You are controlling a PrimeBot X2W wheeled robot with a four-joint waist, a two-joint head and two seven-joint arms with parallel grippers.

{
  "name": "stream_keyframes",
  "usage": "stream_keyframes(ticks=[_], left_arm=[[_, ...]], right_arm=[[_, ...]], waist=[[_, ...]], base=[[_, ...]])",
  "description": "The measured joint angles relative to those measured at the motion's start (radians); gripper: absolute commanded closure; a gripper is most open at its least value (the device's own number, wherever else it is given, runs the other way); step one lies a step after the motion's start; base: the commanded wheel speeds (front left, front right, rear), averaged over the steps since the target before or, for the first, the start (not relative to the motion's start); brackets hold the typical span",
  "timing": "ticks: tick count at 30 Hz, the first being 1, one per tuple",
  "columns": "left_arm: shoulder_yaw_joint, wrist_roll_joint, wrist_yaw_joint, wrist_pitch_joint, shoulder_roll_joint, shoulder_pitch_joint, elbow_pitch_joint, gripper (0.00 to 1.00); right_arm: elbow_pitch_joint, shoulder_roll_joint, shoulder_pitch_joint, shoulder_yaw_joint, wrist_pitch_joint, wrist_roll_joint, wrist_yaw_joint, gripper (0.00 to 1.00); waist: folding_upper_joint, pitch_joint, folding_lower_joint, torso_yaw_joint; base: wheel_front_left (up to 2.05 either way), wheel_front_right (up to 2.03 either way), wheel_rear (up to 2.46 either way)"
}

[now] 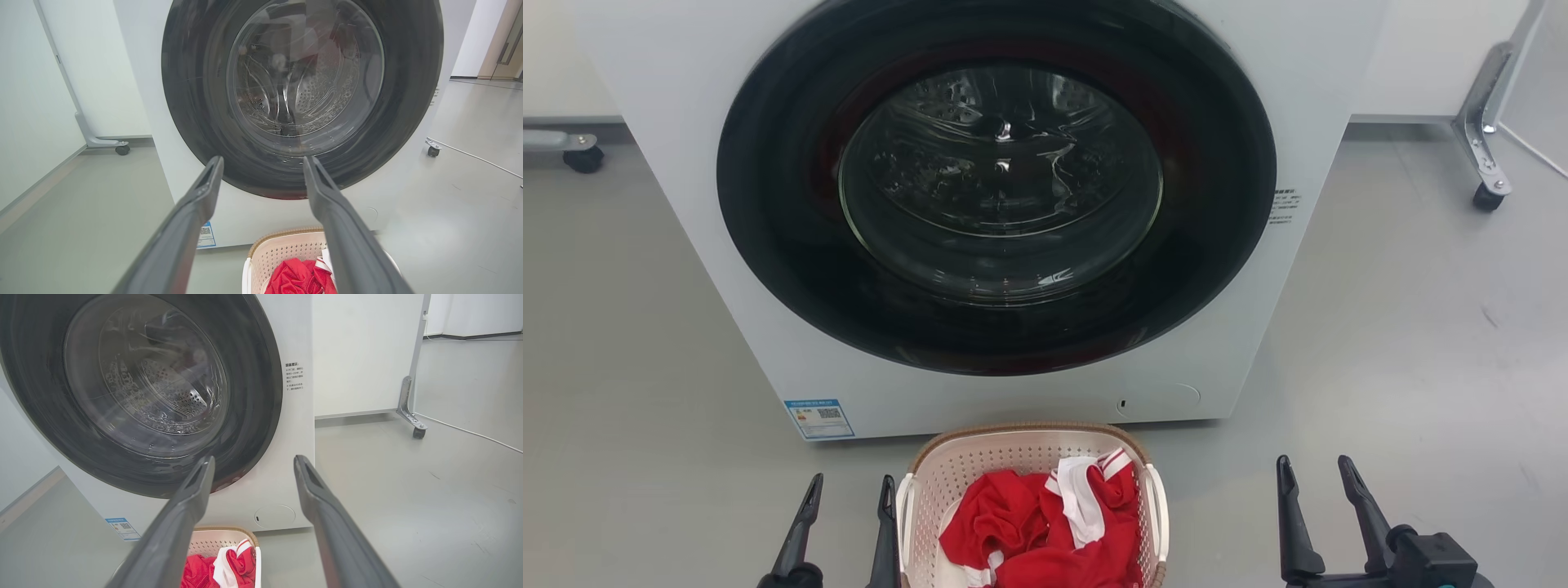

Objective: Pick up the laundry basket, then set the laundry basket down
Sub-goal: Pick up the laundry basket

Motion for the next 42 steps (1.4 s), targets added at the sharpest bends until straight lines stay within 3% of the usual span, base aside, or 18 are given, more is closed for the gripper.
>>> stream_keyframes(ticks=[15,42], left_arm=[[-0.005,0.000,-0.001,0.000,-0.014,-0.145,0.046,0.00],[-0.036,-0.028,-0.010,0.001,-0.035,-0.527,0.379,0.00]], right_arm=[[0.015,0.000,-0.142,-0.043,0.000,0.000,0.026,0.00],[0.227,-0.023,-0.450,-0.074,-0.005,0.000,0.061,0.00]], waist=[[0.0001,0.171,0.0002,0.005],[0.0002,0.555,0.0003,0.039]], base=[[0.00,0.00,0.00],[0.00,0.00,0.00]])
